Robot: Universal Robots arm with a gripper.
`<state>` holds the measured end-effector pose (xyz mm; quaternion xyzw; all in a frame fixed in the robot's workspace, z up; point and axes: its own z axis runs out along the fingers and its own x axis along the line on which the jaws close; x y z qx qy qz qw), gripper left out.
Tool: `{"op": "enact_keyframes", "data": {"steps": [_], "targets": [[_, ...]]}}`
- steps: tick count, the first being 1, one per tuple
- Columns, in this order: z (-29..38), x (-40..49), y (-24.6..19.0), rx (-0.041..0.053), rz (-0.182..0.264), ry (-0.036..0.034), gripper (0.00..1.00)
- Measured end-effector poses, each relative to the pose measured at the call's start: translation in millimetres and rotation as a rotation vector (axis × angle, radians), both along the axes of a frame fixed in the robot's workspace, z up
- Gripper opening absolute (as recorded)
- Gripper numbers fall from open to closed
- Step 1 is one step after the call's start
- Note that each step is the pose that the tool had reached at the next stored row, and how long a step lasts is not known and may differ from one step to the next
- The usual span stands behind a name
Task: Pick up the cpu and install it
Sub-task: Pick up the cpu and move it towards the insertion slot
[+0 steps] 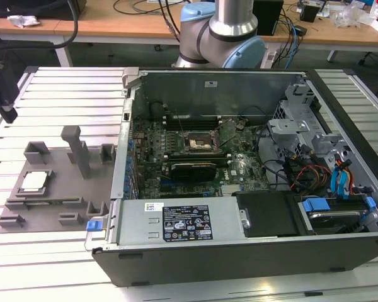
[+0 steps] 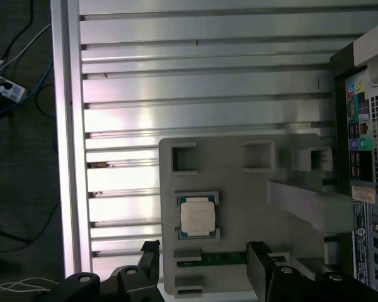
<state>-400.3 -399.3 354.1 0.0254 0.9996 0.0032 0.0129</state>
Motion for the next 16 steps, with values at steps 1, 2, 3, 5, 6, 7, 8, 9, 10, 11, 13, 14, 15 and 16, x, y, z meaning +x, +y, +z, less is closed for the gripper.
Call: {"op": "enact_keyframes", "data": {"steps": [1,2,3,5,6,7,8,9,10,11,13,14,15,16], "targets": [[-0.7,0.0,0.0,0.0,0.0,0.0001,0.66],[-1.3,0.0,0.0,0.0,0.0,0.0,0.66],[-1.9,0.0,0.0,0.0,0.0,0.0,0.66],[-2.9,0.0,0.0,0.0,0.0,-0.0001,0.66],[-3.8,0.0,0.0,0.0,0.0,0.0,0.66],[-4.4,0.0,0.0,0.0,0.0,0.0,0.66],[-4.8,0.0,0.0,0.0,0.0,0.0,0.66],[-5.3,0.0,0.0,0.0,0.0,0.0,0.66],[-6.1,0.0,0.0,0.0,0.0,0.0,0.66],[-6.8,0.0,0.0,0.0,0.0,-0.0001,0.66],[-7.7,0.0,0.0,0.0,0.0,0.0,0.66],[-8.0,0.0,0.0,0.0,0.0,0.0,0.66],[-8.4,0.0,0.0,0.0,0.0,0.0,0.66],[-9.0,0.0,0.0,0.0,0.0,0.0,0.66]]}}
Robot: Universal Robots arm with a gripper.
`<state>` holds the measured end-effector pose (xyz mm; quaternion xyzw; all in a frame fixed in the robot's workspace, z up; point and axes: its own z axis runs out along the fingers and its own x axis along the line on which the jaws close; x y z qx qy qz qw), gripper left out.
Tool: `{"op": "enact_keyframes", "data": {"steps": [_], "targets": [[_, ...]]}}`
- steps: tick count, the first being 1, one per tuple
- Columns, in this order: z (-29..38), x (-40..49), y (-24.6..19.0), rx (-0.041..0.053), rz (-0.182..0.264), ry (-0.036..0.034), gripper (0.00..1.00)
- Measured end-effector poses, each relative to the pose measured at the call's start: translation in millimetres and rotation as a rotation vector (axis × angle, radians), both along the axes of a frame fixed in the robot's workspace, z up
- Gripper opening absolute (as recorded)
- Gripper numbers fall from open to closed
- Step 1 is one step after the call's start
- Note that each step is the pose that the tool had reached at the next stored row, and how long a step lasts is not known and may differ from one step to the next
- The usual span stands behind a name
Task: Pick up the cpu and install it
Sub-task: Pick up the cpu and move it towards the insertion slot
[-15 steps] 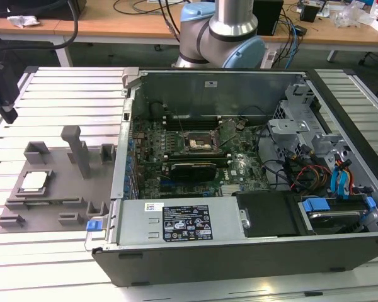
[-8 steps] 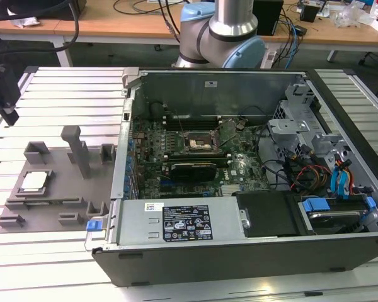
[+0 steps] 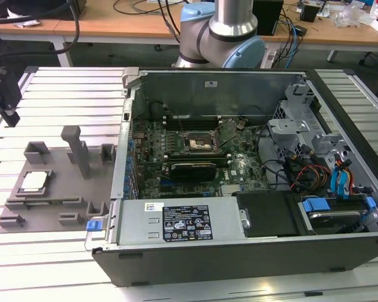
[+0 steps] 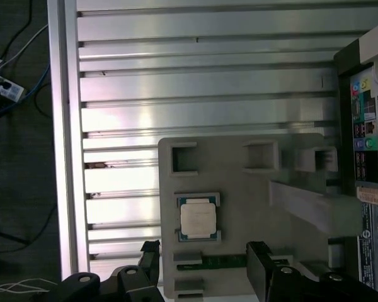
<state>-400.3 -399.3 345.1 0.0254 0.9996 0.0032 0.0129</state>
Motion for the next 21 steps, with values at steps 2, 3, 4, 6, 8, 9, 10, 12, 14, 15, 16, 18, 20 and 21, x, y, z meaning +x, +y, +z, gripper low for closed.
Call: {"op": "enact_keyframes", "data": {"steps": [2,3,4,6,8,9,10,12,14,15,16,18,20,21], "targets": [[-0.8,0.0,0.0,0.0,0.0,0.0001,0.66],[-1.3,0.0,0.0,0.0,0.0,0.0,0.66],[-1.7,0.0,0.0,0.0,0.0,0.0,0.66],[-2.7,0.0,0.0,0.0,0.0,0.0,0.66],[-4.3,0.0,0.0,0.0,0.0,0.0001,0.66],[-4.8,0.0,0.0,0.0001,0.0,0.0001,0.66],[-5.5,0.0,0.0,0.0,0.0,0.0001,0.66],[-7.2,0.0,0.0,0.0,0.0,0.0,0.66],[-8.4,0.0,0.0,0.0,0.0,0.0001,0.66],[-9.0,0.0,0.0,0.0,0.0,0.0001,0.66],[-9.4,0.0,0.0,0.0001,0.0,0.0,0.66],[-10.2,0.0,0.0,0.0,0.0,0.0001,0.66],[-11.8,0.0,0.0,0.0001,0.0,0.0,0.66],[-12.5,0.0,0.0,0.0001,0.0,0.0,0.66]]}}
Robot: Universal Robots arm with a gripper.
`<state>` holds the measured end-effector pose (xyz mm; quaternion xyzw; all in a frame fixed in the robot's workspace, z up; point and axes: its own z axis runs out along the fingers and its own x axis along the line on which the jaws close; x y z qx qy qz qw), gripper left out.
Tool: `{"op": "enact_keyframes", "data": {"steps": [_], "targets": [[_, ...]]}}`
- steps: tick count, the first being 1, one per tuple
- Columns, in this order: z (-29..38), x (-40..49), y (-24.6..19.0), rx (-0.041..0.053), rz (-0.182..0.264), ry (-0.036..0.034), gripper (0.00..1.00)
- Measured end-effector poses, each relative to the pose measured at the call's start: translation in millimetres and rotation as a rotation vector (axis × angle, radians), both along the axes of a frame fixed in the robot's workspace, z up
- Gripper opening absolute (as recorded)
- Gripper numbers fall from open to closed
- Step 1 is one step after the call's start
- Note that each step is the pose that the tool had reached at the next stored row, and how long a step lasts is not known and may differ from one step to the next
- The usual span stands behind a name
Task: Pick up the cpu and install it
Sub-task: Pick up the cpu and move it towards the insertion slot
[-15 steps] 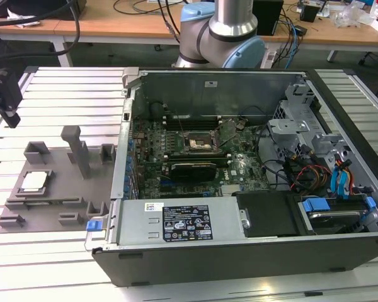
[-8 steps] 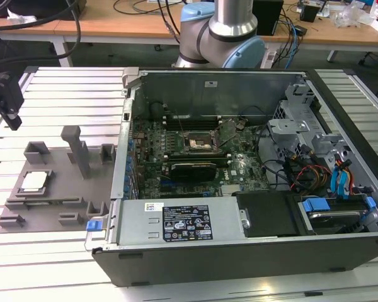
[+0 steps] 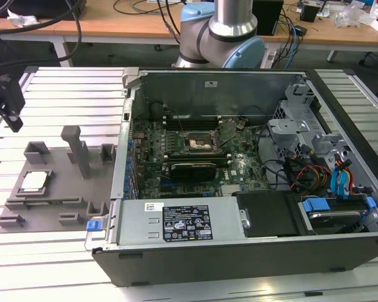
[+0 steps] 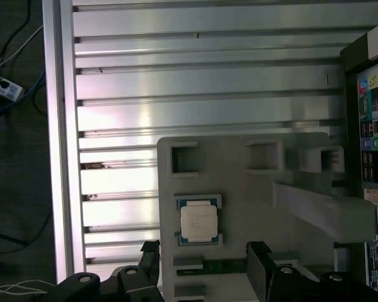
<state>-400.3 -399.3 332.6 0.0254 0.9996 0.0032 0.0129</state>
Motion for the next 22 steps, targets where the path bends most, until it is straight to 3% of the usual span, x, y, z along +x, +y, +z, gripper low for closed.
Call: {"op": "enact_keyframes", "data": {"steps": [22], "targets": [[-14.3,0.0,0.0,-0.0001,0.0,0.0001,0.66]]}}
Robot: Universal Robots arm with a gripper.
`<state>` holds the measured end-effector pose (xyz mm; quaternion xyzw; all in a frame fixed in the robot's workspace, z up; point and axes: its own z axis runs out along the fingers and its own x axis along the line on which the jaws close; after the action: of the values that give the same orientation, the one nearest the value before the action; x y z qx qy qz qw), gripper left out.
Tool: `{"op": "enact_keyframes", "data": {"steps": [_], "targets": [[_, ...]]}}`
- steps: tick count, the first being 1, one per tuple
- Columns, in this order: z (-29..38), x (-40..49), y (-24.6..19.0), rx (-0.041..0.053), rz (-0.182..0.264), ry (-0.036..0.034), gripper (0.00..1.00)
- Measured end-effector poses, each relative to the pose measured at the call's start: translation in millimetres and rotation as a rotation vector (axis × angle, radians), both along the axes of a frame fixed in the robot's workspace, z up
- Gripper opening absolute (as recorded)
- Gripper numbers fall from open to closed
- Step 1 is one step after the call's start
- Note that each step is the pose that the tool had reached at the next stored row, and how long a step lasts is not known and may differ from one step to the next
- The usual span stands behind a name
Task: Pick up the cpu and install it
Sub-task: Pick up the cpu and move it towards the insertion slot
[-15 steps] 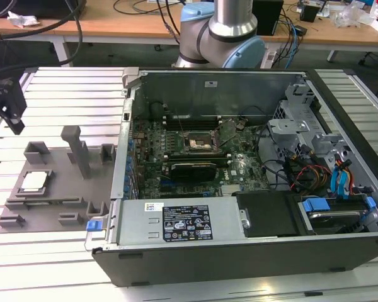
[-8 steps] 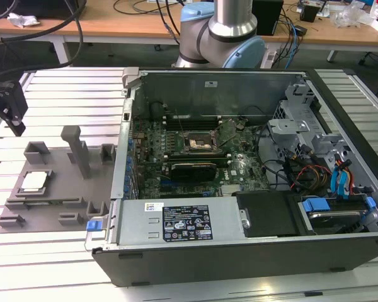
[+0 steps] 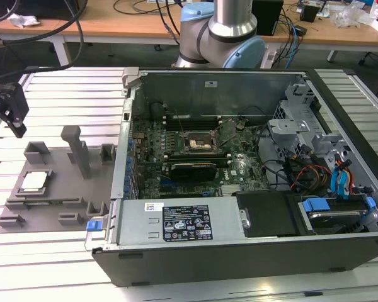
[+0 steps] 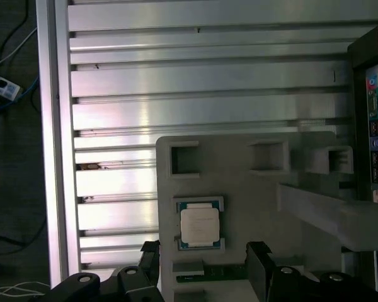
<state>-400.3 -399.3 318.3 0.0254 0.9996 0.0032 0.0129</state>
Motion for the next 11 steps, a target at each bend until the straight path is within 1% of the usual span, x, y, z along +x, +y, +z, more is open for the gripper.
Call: {"op": "enact_keyframes", "data": {"steps": [11], "targets": [[-5.5,0.0,0.0,0.0,0.0,0.0,0.66]]}}
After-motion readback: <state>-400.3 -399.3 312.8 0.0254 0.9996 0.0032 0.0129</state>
